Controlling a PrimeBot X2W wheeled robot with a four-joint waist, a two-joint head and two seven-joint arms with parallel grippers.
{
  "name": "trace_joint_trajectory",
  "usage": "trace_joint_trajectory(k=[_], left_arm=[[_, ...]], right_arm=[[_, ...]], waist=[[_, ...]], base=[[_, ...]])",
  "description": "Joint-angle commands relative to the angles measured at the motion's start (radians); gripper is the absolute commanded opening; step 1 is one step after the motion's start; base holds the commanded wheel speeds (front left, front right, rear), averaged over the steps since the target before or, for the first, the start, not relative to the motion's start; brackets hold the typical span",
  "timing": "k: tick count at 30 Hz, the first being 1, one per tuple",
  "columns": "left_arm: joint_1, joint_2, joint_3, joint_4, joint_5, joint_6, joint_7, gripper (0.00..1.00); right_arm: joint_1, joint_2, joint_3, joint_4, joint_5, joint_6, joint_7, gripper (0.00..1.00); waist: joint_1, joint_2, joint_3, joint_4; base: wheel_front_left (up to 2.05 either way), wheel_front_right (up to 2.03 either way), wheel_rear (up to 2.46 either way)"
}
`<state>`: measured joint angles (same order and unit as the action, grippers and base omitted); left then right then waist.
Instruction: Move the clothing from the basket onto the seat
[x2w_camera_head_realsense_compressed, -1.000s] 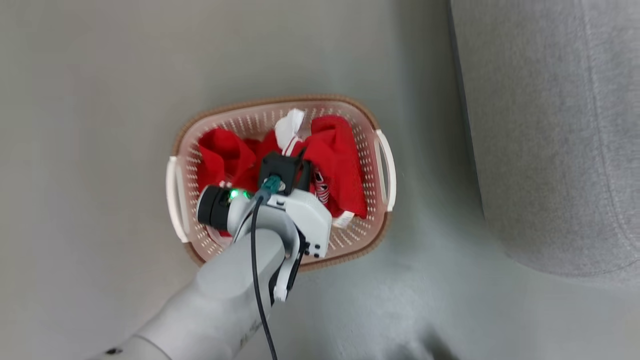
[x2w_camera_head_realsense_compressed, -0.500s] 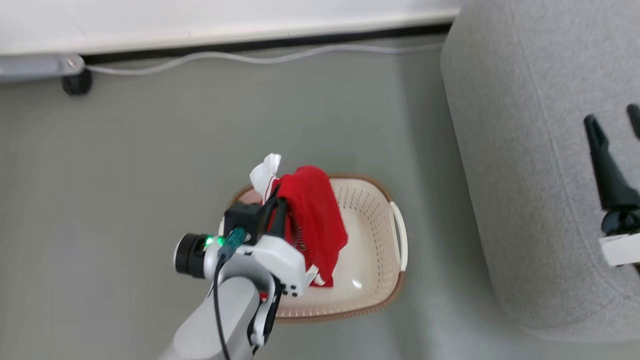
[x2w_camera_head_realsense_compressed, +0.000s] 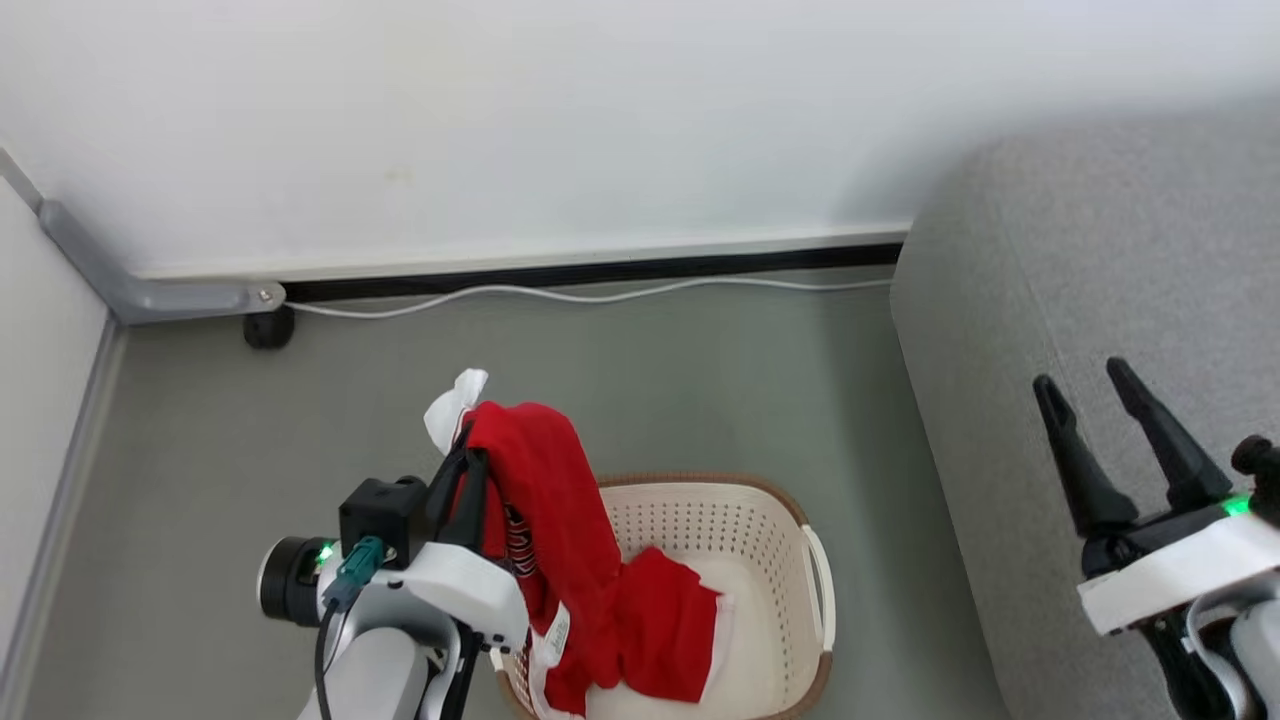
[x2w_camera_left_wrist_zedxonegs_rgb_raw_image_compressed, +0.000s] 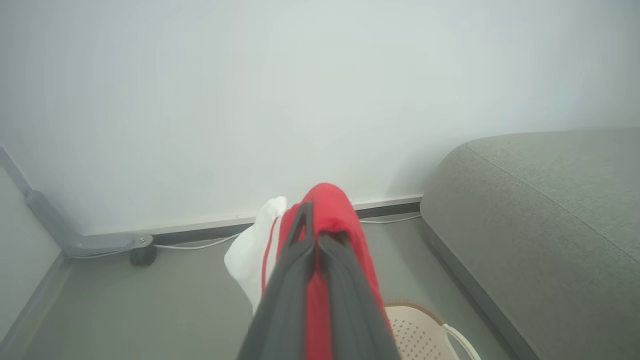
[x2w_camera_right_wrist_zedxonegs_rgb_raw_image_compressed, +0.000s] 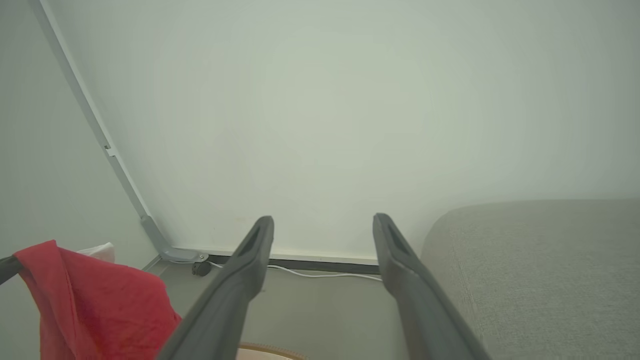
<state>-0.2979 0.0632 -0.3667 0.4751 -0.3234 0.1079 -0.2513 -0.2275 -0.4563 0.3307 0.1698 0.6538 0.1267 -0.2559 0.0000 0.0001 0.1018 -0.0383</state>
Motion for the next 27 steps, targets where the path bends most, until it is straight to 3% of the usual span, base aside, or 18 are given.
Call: trace_joint_trajectory(k=[1, 14, 20, 27], left_arm=[[-0.002, 0.019, 0.052, -0.036, 0.019, -0.015, -0.010, 0.00], [-0.004, 0.026, 0.122, -0.179, 0.117, -0.093, -0.010, 0.00], [-0.036, 0.015, 0.084, -0.263, 0.148, -0.124, -0.010, 0.00], [-0.089, -0.001, -0.027, -0.329, 0.155, -0.166, 0.001, 0.00]], right_arm=[[0.016, -0.007, 0.012, -0.006, -0.019, 0.004, -0.006, 1.00], [0.064, 0.075, 0.017, 0.067, -0.065, 0.004, -0.006, 1.00], [0.071, 0.078, 0.018, 0.075, -0.066, 0.004, -0.006, 1.00], [0.071, 0.072, 0.022, 0.076, -0.061, 0.004, -0.006, 1.00]], waist=[[0.0000, -0.0001, -0.041, 0.013], [0.0000, -0.0001, -0.107, 0.034], [0.0000, -0.0001, -0.107, 0.035], [0.0000, -0.0001, -0.100, 0.031]], base=[[0.00, 0.00, 0.00], [0.00, 0.00, 0.00], [0.00, 0.00, 0.00], [0.00, 0.00, 0.00]])
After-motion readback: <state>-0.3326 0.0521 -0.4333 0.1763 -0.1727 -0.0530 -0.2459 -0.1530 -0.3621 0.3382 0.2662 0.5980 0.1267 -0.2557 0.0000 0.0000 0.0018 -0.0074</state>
